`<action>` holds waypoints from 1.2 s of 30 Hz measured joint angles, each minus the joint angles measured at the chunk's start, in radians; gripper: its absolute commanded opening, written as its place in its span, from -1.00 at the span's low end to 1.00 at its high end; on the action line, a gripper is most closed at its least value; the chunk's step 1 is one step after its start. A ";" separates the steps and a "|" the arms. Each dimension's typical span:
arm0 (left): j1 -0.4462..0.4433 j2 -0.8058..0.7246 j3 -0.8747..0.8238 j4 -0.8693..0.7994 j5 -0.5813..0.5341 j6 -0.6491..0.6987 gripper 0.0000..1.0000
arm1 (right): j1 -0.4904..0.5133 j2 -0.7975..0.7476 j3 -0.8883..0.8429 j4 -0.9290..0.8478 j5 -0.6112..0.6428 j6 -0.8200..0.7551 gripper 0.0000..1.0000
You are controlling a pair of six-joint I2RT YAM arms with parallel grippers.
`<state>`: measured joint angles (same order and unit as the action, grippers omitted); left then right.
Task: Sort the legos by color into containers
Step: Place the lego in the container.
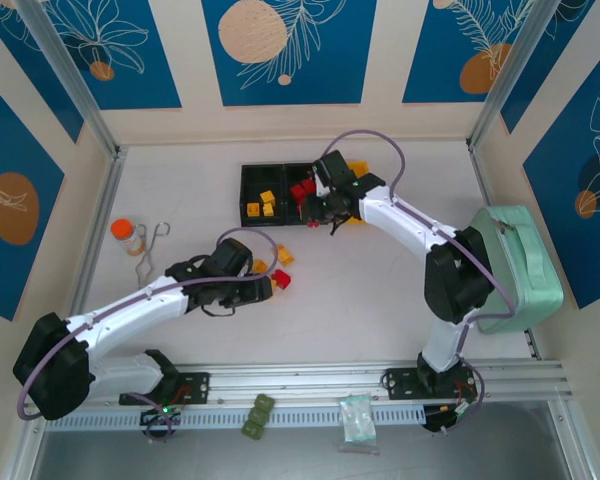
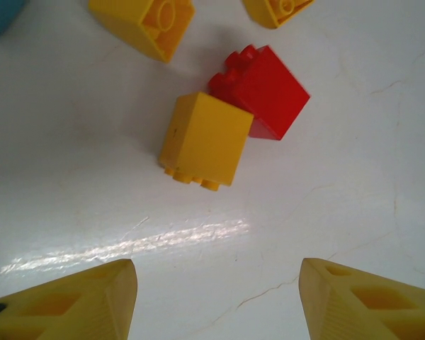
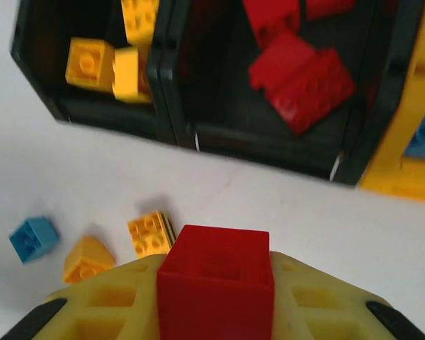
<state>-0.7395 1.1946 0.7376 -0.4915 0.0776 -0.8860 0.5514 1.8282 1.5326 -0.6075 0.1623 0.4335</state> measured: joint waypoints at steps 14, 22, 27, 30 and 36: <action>0.008 0.001 0.006 -0.005 0.000 0.000 0.23 | -0.043 0.332 0.352 -0.071 -0.030 0.008 -0.40; 0.016 0.001 0.006 -0.018 -0.003 0.000 0.23 | -0.043 0.406 0.409 -0.085 -0.058 0.030 -0.26; 0.017 0.001 0.006 -0.019 -0.003 0.000 0.23 | -0.043 0.409 0.412 -0.089 -0.063 0.044 -0.05; 0.018 0.001 0.006 -0.021 -0.003 0.000 0.23 | -0.043 0.409 0.413 -0.090 -0.065 0.045 0.02; 0.018 0.001 0.006 -0.026 -0.005 0.000 0.23 | -0.043 0.338 0.333 -0.068 -0.064 0.045 0.03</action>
<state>-0.7219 1.1957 0.7441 -0.5179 0.0727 -0.8864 0.5083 2.1662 1.8656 -0.6758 0.0982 0.4789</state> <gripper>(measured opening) 0.615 0.510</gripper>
